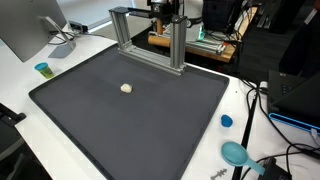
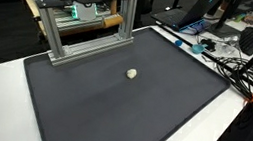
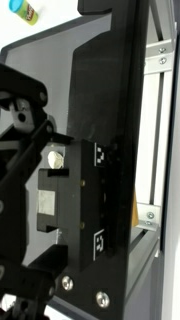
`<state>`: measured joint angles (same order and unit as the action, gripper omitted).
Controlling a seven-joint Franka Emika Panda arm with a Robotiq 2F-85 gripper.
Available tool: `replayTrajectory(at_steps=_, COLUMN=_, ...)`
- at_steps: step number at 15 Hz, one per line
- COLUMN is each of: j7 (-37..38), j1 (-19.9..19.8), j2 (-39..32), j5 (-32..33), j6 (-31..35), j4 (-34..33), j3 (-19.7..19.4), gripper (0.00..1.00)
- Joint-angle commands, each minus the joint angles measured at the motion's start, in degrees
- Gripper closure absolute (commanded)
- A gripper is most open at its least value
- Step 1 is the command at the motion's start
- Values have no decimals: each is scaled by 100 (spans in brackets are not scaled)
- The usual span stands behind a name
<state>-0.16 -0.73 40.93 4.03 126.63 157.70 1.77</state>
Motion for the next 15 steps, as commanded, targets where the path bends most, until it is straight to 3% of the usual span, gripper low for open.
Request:
replayTrajectory(at_steps=1, j7=34, j1=90, j2=61, j5=-146, j6=-251, j4=-11, j3=-64, gripper=0)
replayTrajectory(at_steps=4, j7=-149, j1=198, j2=80, j5=-223, j6=-232, j4=-14, j3=-136, gripper=0)
replayTrajectory(at_steps=5, j7=-149, j1=221, j2=77, j5=-242, j6=-239, j4=-14, j3=-135, gripper=25)
replayTrajectory(at_steps=6, j7=-162, j1=250, j2=81, j5=-247, j6=-250, j4=-15, j3=-137, gripper=26)
replayTrajectory(at_steps=11, j7=-281, j1=250, j2=121, j5=-230, j6=-386, j4=-64, j3=-232, gripper=62)
replayTrajectory(at_steps=15, j7=-621, j1=337, j2=148, j5=-296, j6=-483, j4=-35, j3=-428, gripper=66)
